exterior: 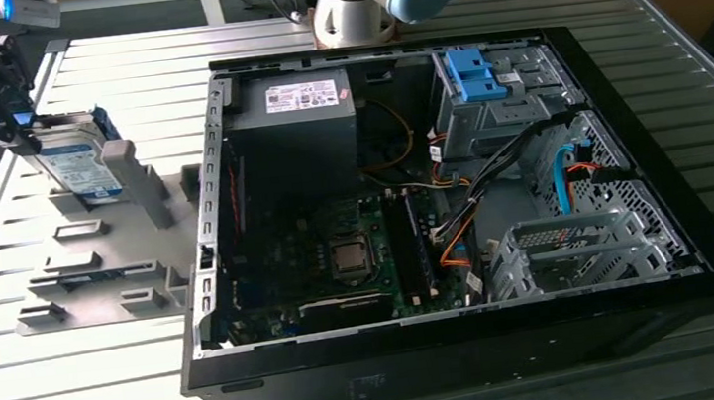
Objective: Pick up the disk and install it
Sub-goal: 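Pick up the disk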
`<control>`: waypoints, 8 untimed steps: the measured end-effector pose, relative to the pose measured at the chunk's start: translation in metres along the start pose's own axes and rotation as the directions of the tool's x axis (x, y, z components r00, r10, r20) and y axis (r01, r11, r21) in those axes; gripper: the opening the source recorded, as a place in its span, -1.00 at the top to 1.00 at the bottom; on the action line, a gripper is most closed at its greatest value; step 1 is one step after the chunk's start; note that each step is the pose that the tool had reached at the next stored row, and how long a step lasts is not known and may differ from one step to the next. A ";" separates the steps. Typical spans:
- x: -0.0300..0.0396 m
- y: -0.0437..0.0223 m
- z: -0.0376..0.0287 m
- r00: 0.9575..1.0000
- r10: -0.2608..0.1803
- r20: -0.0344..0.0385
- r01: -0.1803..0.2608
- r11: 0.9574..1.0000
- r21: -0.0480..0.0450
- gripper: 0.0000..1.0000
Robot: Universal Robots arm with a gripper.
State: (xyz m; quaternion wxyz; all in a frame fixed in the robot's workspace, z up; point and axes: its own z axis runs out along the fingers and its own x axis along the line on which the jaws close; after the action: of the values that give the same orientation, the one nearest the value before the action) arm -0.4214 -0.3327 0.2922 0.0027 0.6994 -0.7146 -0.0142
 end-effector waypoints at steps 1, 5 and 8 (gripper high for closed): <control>0.0000 0.0000 0.0000 1.000 -0.015 0.000 0.015 1.000 0.000 0.25; 0.0000 0.0000 0.0000 1.000 -0.029 -0.001 0.029 1.000 0.000 0.25; 0.0000 0.0000 0.0001 1.000 -0.030 -0.001 0.030 1.000 0.000 0.25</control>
State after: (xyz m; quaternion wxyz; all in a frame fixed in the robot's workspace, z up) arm -0.4214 -0.3327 0.2921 0.0028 0.7100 -0.7040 -0.0142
